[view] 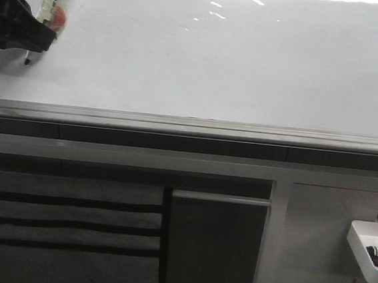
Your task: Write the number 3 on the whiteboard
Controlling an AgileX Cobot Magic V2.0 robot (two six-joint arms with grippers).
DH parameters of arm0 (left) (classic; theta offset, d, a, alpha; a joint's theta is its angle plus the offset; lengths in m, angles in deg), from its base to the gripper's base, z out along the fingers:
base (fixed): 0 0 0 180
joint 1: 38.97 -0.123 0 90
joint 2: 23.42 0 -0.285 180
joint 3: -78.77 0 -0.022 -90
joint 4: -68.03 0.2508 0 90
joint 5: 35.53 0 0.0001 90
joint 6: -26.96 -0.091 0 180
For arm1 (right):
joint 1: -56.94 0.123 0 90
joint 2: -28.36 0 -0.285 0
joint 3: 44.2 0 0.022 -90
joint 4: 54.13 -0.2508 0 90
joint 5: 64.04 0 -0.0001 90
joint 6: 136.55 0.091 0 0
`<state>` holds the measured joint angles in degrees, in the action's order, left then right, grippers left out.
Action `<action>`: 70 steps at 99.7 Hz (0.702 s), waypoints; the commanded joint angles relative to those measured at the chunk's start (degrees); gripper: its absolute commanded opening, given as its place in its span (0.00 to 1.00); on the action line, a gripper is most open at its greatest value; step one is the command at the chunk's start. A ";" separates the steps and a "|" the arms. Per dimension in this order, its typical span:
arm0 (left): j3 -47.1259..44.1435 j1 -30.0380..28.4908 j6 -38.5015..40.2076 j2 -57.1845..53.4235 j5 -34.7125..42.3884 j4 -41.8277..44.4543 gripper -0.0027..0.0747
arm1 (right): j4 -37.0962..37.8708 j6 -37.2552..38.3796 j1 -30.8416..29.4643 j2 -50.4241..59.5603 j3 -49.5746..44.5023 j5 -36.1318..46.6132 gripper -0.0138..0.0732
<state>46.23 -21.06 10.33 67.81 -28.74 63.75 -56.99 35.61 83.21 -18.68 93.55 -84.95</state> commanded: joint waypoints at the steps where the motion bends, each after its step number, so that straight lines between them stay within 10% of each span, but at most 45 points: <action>1: 1.76 0.41 -0.12 -0.85 4.30 -0.20 0.04 | 0.55 -0.60 0.10 -0.17 2.11 4.50 0.75; 17: 1.76 0.41 -0.12 -0.85 4.30 -0.20 0.19 | 0.55 -0.60 0.10 -0.17 2.11 4.50 0.75; 70: 1.76 0.41 -0.12 -0.85 4.30 -0.20 0.20 | 0.55 -0.60 0.10 -0.17 2.11 4.50 0.75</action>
<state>46.23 -21.06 10.29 68.44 -28.25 63.75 -56.99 35.61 83.21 -18.68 93.55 -84.95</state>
